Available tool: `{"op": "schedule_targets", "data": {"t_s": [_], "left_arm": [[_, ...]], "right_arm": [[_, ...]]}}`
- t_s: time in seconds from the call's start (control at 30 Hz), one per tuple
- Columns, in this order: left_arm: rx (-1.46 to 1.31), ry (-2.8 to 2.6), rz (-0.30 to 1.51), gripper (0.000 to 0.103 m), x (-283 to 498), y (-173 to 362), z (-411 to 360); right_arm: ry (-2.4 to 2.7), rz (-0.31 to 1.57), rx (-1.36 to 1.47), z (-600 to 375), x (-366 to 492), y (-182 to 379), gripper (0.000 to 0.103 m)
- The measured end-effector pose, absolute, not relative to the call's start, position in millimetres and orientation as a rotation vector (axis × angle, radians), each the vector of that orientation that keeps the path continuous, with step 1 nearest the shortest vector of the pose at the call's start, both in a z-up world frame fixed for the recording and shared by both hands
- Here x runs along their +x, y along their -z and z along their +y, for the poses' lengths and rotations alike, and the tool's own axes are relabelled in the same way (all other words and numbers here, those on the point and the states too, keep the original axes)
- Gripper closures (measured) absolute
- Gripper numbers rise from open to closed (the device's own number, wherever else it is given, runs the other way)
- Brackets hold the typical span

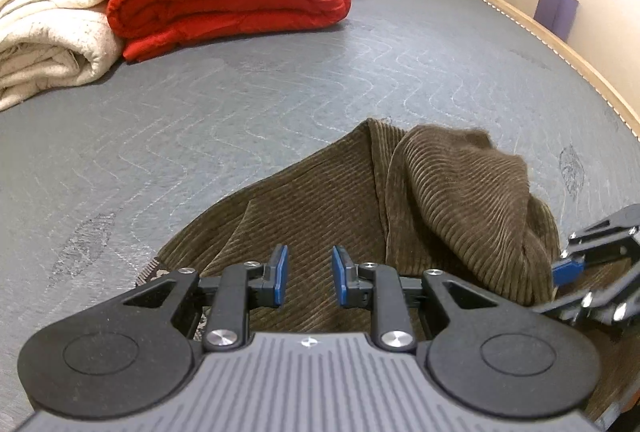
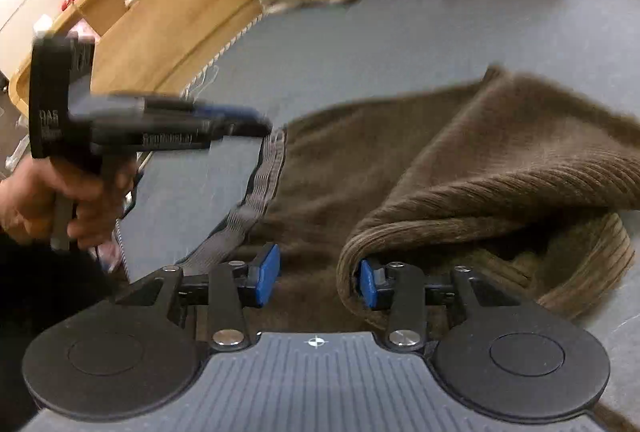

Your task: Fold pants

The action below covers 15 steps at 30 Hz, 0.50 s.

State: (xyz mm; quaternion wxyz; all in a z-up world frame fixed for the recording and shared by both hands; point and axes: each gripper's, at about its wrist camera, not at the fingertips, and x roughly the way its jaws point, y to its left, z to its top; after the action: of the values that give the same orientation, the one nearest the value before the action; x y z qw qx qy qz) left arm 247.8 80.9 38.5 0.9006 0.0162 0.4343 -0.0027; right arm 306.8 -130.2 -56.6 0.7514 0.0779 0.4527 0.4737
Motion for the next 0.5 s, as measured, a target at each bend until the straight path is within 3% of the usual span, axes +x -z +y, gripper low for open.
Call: {"op": "schedule_targets", "data": {"t_s": [0.37, 0.5], "left_arm": [[0.032, 0.030, 0.898, 0.076, 256, -37, 77], [0.039, 0.031, 0.902, 0.076, 257, -36, 76]], "right_arm": [[-0.593, 0.835, 0.875, -260, 344, 69, 0.055], [-0.504, 1.089, 0.768, -228, 350, 101, 0.056]]}}
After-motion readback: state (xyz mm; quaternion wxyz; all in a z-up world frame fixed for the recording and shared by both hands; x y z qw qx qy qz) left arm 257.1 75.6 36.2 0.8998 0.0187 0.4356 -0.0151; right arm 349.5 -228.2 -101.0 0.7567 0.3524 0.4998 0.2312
